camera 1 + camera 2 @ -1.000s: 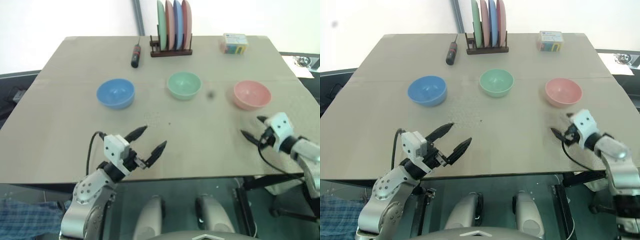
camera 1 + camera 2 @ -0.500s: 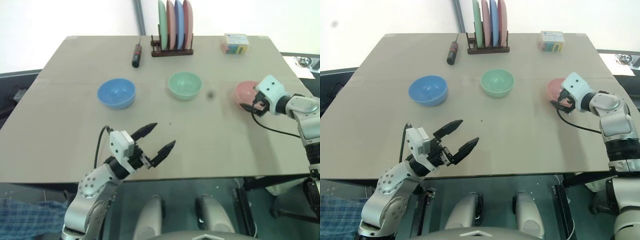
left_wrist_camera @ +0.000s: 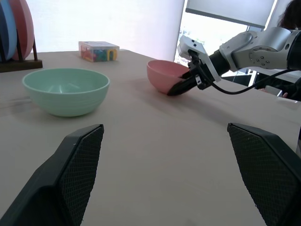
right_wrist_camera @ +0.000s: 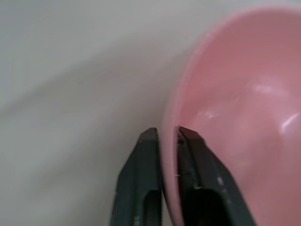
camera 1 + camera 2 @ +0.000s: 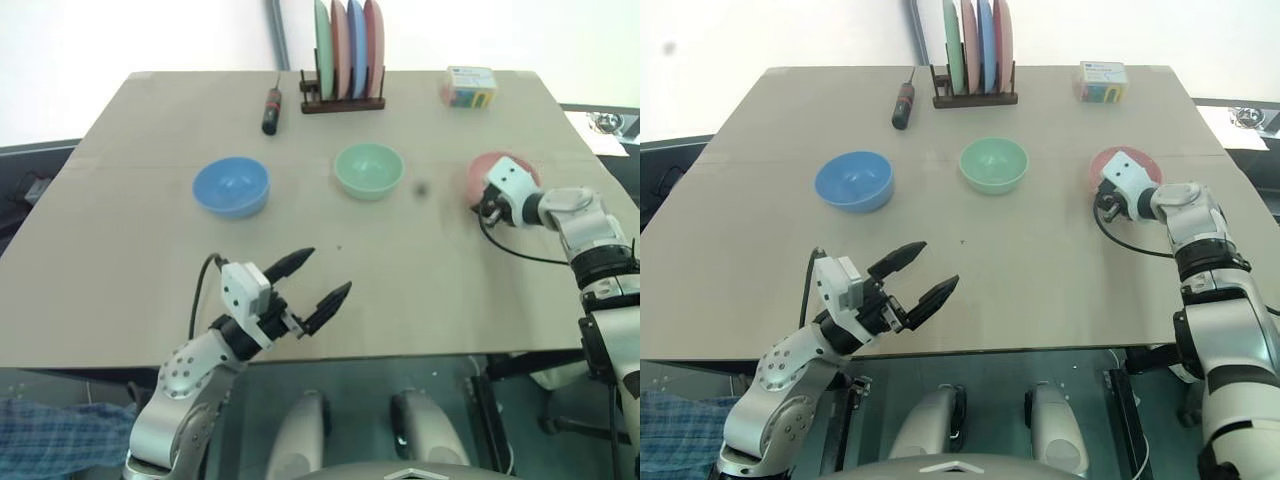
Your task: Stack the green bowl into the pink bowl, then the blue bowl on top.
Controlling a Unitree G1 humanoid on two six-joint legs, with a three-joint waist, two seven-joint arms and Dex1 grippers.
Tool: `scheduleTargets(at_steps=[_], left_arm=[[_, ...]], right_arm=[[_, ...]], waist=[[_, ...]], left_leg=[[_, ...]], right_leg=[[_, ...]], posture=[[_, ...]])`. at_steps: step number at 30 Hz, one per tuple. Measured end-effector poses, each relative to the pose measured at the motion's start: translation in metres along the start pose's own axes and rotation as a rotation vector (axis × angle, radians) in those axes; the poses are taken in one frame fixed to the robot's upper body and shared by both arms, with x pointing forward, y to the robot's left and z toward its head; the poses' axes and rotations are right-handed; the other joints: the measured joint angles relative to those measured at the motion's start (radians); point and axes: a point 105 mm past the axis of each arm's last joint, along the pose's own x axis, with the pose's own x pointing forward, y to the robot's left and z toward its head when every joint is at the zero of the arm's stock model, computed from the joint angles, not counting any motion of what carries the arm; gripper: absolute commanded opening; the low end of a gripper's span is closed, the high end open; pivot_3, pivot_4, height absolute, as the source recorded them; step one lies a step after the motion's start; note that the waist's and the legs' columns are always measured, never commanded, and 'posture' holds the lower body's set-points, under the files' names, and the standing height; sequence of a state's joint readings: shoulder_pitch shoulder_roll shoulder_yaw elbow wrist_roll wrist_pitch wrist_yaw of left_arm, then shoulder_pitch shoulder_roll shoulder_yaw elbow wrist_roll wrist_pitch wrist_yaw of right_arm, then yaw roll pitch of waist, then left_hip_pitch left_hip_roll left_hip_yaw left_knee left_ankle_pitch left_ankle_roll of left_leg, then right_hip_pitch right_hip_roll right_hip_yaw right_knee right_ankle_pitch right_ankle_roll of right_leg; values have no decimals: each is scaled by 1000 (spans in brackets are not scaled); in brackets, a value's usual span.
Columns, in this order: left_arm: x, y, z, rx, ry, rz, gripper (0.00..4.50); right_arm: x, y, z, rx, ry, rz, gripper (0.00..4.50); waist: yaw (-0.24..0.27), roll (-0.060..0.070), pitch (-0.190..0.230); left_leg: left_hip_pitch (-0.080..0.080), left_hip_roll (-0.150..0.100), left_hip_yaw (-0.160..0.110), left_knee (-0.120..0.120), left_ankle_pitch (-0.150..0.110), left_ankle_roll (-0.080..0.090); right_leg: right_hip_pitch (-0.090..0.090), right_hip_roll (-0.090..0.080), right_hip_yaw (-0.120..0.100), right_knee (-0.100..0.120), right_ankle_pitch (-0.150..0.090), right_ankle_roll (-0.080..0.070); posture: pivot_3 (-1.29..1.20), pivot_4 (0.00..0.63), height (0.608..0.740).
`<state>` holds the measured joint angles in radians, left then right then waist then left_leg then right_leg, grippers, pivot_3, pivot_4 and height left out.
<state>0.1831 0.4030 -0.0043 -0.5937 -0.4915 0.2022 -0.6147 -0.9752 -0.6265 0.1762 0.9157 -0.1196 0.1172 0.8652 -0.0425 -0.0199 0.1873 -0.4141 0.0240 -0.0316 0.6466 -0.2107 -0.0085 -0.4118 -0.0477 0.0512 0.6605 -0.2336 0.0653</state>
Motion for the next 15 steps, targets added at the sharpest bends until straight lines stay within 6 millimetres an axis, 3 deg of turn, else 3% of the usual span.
scheduleTargets(at_steps=[7,15], left_arm=[[-1,-1,0,4,5,-3,4500],[-1,2,1,21,16,-16,4500]], right_arm=[[-5,25,6,-136,-54,113,111],[-34,125,66,-485,-247,405,111]], waist=[[2,0,0],[3,1,1]], left_leg=[[-1,0,0,0,0,0],[-1,0,-1,0,0,0]], right_leg=[[-1,0,0,0,0,0],[-1,0,-1,1,0,1]], posture=[[0,150,740],[0,150,740]])
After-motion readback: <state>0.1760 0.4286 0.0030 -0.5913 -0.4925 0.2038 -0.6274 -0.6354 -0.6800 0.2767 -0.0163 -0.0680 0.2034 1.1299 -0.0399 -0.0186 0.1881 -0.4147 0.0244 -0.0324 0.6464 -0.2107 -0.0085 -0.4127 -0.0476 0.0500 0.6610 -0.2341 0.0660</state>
